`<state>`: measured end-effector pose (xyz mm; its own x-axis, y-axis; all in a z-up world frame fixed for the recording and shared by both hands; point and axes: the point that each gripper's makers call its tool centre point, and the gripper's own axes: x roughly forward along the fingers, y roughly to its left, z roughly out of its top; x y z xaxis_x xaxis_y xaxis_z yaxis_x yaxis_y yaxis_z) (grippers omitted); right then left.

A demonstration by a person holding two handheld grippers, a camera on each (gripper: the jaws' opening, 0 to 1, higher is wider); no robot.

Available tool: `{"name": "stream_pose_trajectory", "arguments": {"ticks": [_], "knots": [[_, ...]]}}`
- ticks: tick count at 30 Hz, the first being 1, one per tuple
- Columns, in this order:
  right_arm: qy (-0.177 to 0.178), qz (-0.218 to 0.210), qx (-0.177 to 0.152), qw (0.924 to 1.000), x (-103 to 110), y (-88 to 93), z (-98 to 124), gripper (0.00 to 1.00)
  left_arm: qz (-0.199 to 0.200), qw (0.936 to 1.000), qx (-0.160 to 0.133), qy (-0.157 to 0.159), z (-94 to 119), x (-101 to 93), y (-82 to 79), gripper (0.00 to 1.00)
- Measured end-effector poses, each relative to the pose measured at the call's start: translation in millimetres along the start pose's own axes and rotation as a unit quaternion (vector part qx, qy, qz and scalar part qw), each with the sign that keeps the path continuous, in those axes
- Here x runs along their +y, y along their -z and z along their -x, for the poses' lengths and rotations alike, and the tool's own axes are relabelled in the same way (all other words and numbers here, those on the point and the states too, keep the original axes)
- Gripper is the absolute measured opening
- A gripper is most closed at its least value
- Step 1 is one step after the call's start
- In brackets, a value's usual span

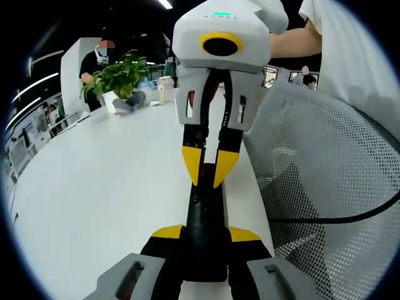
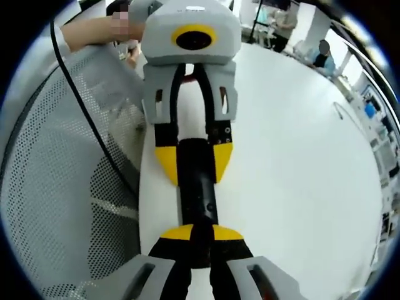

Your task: Press the specified remote control buttons in sequence, fully releasing each button before pressing the next.

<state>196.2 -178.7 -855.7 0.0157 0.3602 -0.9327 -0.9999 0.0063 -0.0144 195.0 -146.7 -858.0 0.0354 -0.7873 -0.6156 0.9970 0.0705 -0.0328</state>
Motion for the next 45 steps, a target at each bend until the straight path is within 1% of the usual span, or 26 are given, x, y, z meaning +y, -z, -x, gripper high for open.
{"name": "stream_pose_trajectory", "arguments": {"ticks": [1,2,9,12,14,15,18,19,21,24,26,28,29,30,31,33,37,41,42,45], "knots": [[0.0,-0.002,0.003,1.0,0.5,0.0,0.2,0.05,0.0,1.0,0.0,0.0,0.0,0.1,0.1,0.24],[0.001,0.009,0.006,0.9999,1.1,0.5,0.2,0.05,0.0,1.0,0.0,0.0,0.0,0.1,0.2,0.24],[0.014,0.008,0.005,0.9999,1.6,1.1,0.2,0.05,-0.002,1.0,0.001,-0.001,0.1,-0.1,0.4,0.24],[0.015,0.014,0.006,0.9998,1.1,1.1,0.3,0.06,-0.002,1.0,0.002,-0.001,0.1,-0.1,0.2,0.24],[0.013,0.018,0.003,0.9997,0.9,1.3,0.6,0.06,-0.002,1.0,0.002,-0.001,0.0,-0.1,0.2,0.24],[0.01,0.031,-0.004,0.9995,1.4,1.4,1.3,0.06,-0.002,1.0,0.002,-0.002,-0.1,-0.1,0.2,0.24],[0.007,0.023,-0.017,0.9996,0.7,1.9,2.0,0.06,-0.002,1.0,0.002,-0.002,0.0,-0.3,-0.1,0.24],[0.006,0.019,-0.02,0.9996,0.1,1.4,2.1,0.06,-0.001,1.0,0.002,-0.001,0.0,-0.3,-0.1,0.24],[0.005,-0.03,-0.033,0.999,0.0,0.8,2.1,0.06,0.0,1.0,0.002,-0.002,-0.2,-0.1,0.0,0.24],[0.009,-0.019,-0.042,0.9989,0.3,1.9,3.1,0.06,0.001,1.0,0.001,-0.001,-0.2,0.2,0.2,0.24],[0.017,-0.019,-0.051,0.9984,0.9,1.7,3.0,0.06,0.002,1.0,0.0,-0.001,0.0,-0.1,-0.2,0.24],[0.023,-0.044,-0.065,0.9967,1.5,0.5,3.2,0.06,0.001,1.0,0.001,-0.002,-0.2,-0.1,-0.2,0.24],[0.027,-0.067,-0.073,0.9947,0.2,-0.2,3.8,0.06,0.002,1.0,0.001,-0.001,-0.2,-0.1,-0.2,0.24],[0.028,-0.079,-0.078,0.9934,-0.6,-0.8,3.6,0.06,0.004,1.0,0.0,-0.001,0.0,-0.2,-0.3,0.24],[0.028,-0.08,-0.08,0.9932,-1.2,-0.5,3.5,0.06,0.005,1.0,-0.001,-0.001,0.0,-0.1,-0.2,0.24],[0.03,-0.074,-0.081,0.9936,-0.4,-0.3,3.6,0.06,0.005,1.0,-0.002,0.0,-0.1,0.1,0.1,0.24],[0.038,-0.076,-0.082,0.993,0.4,-1.3,3.3,0.06,0.003,1.0,-0.001,-0.001,0.1,-0.2,-0.2,0.24],[0.043,-0.047,-0.076,0.9951,1.1,-2.2,2.9,0.05,-0.003,1.0,0.001,0.0,-0.1,-0.3,0.1,0.24],[0.046,-0.028,-0.072,0.996,1.7,-2.6,2.5,0.05,-0.004,1.0,0.002,0.0,-0.1,-0.6,0.0,0.24],[0.046,-0.006,-0.066,0.9968,3.3,-3.2,2.0,0.04,-0.005,1.0,0.003,-0.001,-0.3,-0.5,0.3,0.24]]}}
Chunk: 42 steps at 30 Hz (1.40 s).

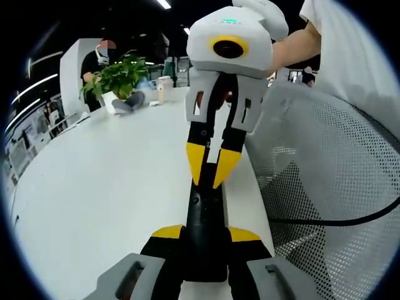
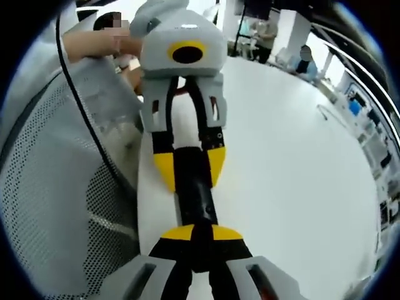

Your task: Press the specified remote control buttons in sequence, fully releasing each button before pressing the next.

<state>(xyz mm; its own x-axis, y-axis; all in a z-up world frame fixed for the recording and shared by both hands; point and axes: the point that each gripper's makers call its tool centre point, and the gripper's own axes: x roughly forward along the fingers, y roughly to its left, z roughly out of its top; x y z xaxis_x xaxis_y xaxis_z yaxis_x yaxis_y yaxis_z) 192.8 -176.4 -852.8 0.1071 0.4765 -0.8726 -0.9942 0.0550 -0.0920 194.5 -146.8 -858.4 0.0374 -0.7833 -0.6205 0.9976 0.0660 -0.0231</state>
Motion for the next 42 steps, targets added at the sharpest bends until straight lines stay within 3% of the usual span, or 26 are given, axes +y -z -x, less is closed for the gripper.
{"name": "stream_pose_trajectory", "arguments": {"ticks": [3,8,10,12,15,18,22,28,34,40,42], "knots": [[-0.005,0.046,0.008,0.9989,0.7,-0.7,-0.7,0.03,-0.001,1.0,0.0,0.0,-0.1,0.5,0.3,0.24],[-0.037,0.071,0.029,0.9964,1.2,-0.3,-1.7,0.03,0.0,1.0,0.0,0.001,-0.2,0.6,0.2,0.24],[-0.055,0.069,0.04,0.9953,0.8,-0.4,-2.2,0.03,-0.001,1.0,0.0,0.001,-0.4,0.7,0.5,0.24],[-0.074,0.029,0.06,0.995,-0.2,0.0,-2.3,0.03,0.0,1.0,0.0,0.002,-0.4,0.8,0.4,0.24],[-0.071,-0.036,0.071,0.9943,-2.9,0.1,-3.4,0.02,0.002,1.0,-0.001,0.002,-0.3,0.6,0.0,0.24],[-0.065,-0.01,0.076,0.995,-1.6,0.3,-3.8,0.02,0.001,1.0,-0.001,0.002,-0.4,0.6,-0.2,0.24],[-0.06,0.071,0.086,0.992,0.4,1.0,-3.7,0.02,-0.001,1.0,-0.001,0.002,-0.7,0.6,0.4,0.24],[-0.071,0.038,0.103,0.9914,-1.9,0.4,-4.1,0.02,-0.001,1.0,0.0,0.001,-1.0,0.6,0.1,0.24],[-0.063,0.054,0.099,0.9916,-0.3,2.5,-2.7,0.02,0.001,1.0,0.003,-0.001,-1.0,0.7,0.0,0.24],[-0.048,0.027,0.065,0.9963,-2.0,1.7,-1.9,0.01,0.001,1.0,0.002,-0.001,-0.8,0.7,0.3,0.24],[-0.031,0.038,0.058,0.9971,-6.2,1.6,-2.6,0.0,0.001,1.0,0.002,-0.001,-0.8,0.5,0.1,0.24]]}}
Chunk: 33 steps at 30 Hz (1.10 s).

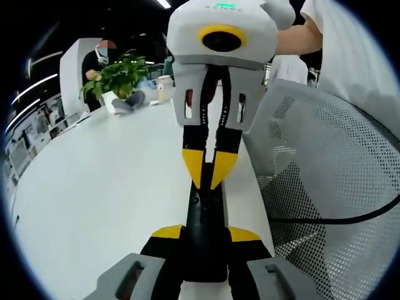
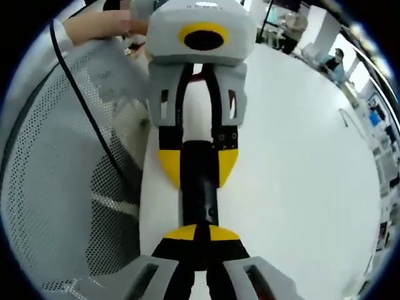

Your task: Press the specified remote control buttons in sequence, fully releasing each button before pressing the next.

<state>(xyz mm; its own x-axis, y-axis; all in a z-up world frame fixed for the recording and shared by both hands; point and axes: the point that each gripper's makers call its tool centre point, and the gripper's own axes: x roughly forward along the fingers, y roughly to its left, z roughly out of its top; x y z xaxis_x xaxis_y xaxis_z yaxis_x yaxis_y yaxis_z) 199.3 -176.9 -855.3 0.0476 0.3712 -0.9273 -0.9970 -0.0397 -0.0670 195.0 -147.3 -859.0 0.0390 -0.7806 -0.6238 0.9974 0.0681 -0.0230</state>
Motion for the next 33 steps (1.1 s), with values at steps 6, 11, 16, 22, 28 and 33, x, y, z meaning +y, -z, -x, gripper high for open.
{"name": "stream_pose_trajectory", "arguments": {"ticks": [6,11,16,22,28,33], "knots": [[0.0,-0.005,-0.005,1.0,3.8,-2.4,0.5,0.0,0.0,1.0,-0.001,0.0,0.0,-0.2,0.1,0.24],[0.003,-0.002,-0.006,1.0,2.6,-3.7,0.4,0.0,0.001,1.0,-0.001,0.0,0.1,-0.7,-0.1,0.24],[-0.01,-0.003,-0.006,0.9999,7.0,-7.3,-0.7,0.0,0.001,1.0,0.001,0.0,-0.1,-0.4,-0.1,0.24],[-0.009,0.023,0.004,0.9997,5.2,-6.4,-2.6,0.0,0.003,1.0,0.001,-0.001,0.0,-0.2,0.0,0.24],[-0.005,0.045,0.03,0.9985,5.4,-6.4,-4.5,0.0,0.003,1.0,0.001,-0.003,-0.2,0.0,0.0,0.24],[-0.008,0.025,0.044,0.9987,3.3,-5.9,-4.3,0.0,0.004,1.0,0.001,-0.004,-0.3,0.1,-0.2,0.24]]}}
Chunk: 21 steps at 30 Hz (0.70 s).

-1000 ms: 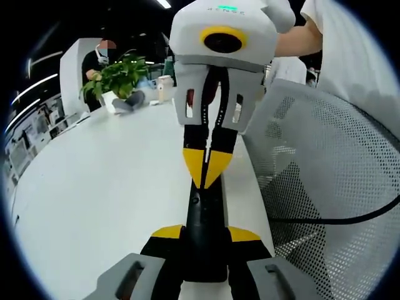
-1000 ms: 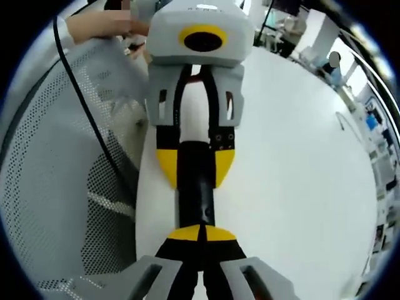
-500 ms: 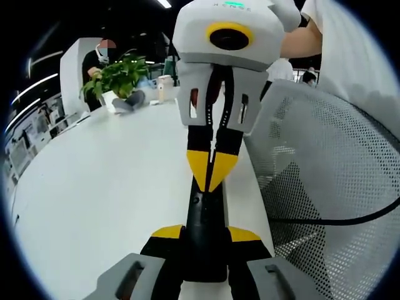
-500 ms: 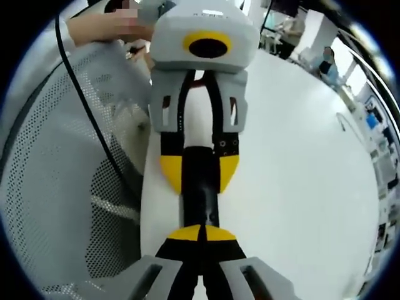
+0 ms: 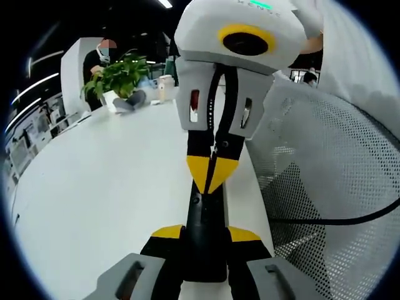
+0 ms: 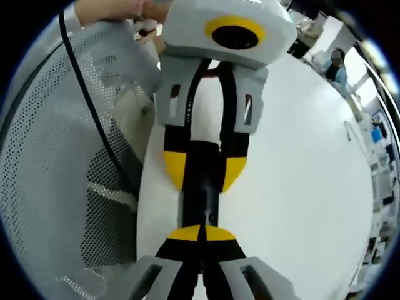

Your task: Press the specified remote control buttons in sequence, fully releasing each button before pressing the next.

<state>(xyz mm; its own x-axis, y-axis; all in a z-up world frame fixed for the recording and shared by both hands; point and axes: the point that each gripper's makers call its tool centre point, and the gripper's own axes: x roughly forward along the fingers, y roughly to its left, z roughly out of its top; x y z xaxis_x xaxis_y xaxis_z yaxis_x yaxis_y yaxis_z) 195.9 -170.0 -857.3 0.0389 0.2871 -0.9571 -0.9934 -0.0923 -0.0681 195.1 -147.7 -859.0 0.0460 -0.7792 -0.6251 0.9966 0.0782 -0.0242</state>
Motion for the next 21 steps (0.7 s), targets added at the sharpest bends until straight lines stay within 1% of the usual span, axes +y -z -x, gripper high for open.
{"name": "stream_pose_trajectory", "arguments": {"ticks": [3,4,5,6,7,8,9,10,11,12,13,15,17,19,20,21], "knots": [[-0.014,-0.02,-0.007,0.9997,-1.2,0.8,0.1,0.0,0.0,1.0,0.002,0.0,-0.2,0.3,-0.1,0.24],[-0.019,-0.035,-0.012,0.9991,-0.7,0.8,0.4,0.0,0.001,1.0,0.002,-0.001,-0.2,0.3,-0.2,0.24],[-0.02,-0.034,-0.013,0.9991,-1.2,1.1,0.6,0.0,0.001,1.0,0.002,-0.001,-0.2,0.3,-0.2,0.24],[-0.023,-0.026,-0.015,0.9993,0.1,1.2,0.8,0.0,0.001,1.0,0.003,-0.001,-0.1,0.3,-0.1,0.24],[-0.027,0.003,-0.015,0.9995,0.3,0.6,0.6,0.0,0.001,1.0,0.003,-0.001,-0.1,0.2,0.0,0.24],[-0.027,0.013,-0.014,0.9995,1.2,0.6,0.5,0.0,0.001,1.0,0.004,-0.002,-0.1,0.2,0.1,0.24],[-0.027,0.0,-0.013,0.9996,1.5,0.6,0.5,0.0,0.001,1.0,0.004,-0.002,-0.2,0.2,0.2,0.24],[-0.027,-0.001,-0.012,0.9996,1.3,0.5,0.5,0.0,0.001,1.0,0.004,-0.002,-0.2,0.2,0.3,0.24],[-0.029,-0.022,-0.014,0.9992,0.7,0.3,0.4,0.0,0.002,1.0,0.004,-0.002,-0.1,0.2,0.2,0.24],[-0.028,-0.038,-0.017,0.9987,0.9,0.4,0.5,0.0,0.003,1.0,0.003,-0.002,-0.1,0.1,0.1,0.24],[-0.029,-0.04,-0.021,0.9986,0.2,0.5,0.7,0.0,0.003,1.0,0.002,-0.003,0.0,0.2,0.3,0.24],[-0.03,-0.065,-0.033,0.9969,0.1,0.2,0.8,0.0,0.003,1.0,0.002,-0.003,0.0,0.3,0.5,0.24],[-0.03,-0.068,-0.048,0.9961,-0.3,1.0,1.9,0.0,0.003,1.0,0.004,-0.002,0.0,0.3,0.4,0.24],[-0.034,-0.093,-0.076,0.9922,0.7,-0.2,3.1,0.0,0.007,1.0,0.004,-0.001,0.2,0.5,0.5,0.24],[-0.037,-0.115,-0.091,0.9885,0.3,0.0,3.7,0.0,0.012,0.9999,0.002,0.0,0.4,0.8,0.6,0.24],[-0.038,-0.129,-0.098,0.9861,0.2,0.3,4.0,0.0,0.013,0.9999,0.001,0.0,0.5,0.8,0.5,0.24]]}}
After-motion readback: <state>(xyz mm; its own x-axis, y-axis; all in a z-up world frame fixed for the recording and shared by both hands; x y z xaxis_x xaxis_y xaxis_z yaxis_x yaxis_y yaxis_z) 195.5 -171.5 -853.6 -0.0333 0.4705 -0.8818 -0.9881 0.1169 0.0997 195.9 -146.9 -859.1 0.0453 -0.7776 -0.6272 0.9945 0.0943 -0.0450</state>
